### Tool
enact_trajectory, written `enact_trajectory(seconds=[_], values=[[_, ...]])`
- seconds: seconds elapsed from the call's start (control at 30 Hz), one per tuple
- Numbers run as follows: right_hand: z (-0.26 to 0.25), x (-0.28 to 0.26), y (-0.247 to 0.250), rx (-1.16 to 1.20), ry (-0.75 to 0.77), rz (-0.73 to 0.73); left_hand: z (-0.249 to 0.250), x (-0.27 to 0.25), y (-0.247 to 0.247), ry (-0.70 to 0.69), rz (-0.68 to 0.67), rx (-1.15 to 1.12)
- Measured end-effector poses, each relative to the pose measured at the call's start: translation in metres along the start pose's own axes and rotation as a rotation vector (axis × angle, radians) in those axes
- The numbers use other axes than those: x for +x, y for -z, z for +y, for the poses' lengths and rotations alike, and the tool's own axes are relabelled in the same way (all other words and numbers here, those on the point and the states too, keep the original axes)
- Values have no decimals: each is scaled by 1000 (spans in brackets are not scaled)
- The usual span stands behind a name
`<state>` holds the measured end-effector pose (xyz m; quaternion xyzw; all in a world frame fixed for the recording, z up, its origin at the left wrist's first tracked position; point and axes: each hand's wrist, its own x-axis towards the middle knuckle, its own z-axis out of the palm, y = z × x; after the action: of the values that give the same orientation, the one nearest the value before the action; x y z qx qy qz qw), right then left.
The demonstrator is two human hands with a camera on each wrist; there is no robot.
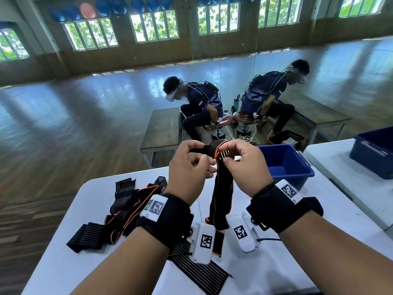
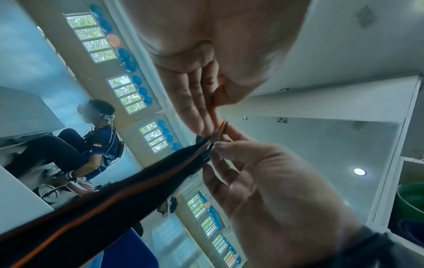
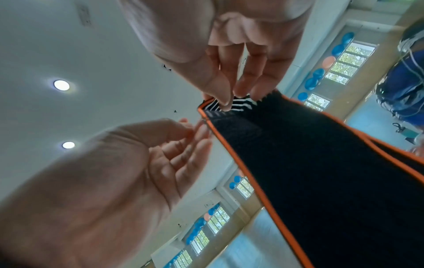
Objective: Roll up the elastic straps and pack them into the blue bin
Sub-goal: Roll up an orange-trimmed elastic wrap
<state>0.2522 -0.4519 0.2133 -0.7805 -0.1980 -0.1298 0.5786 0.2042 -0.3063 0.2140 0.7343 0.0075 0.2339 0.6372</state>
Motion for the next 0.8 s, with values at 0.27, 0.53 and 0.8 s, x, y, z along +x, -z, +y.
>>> enact_trajectory(seconds=[0.27, 0.53, 0.8], values=[[19, -19, -8, 45, -12, -4, -25, -6, 1, 65, -67, 136], [10, -12, -7, 79, 8, 13, -44, -8, -5, 12, 40, 174], [34, -5, -7, 51, -39, 22, -37, 9, -2, -86, 119, 80]])
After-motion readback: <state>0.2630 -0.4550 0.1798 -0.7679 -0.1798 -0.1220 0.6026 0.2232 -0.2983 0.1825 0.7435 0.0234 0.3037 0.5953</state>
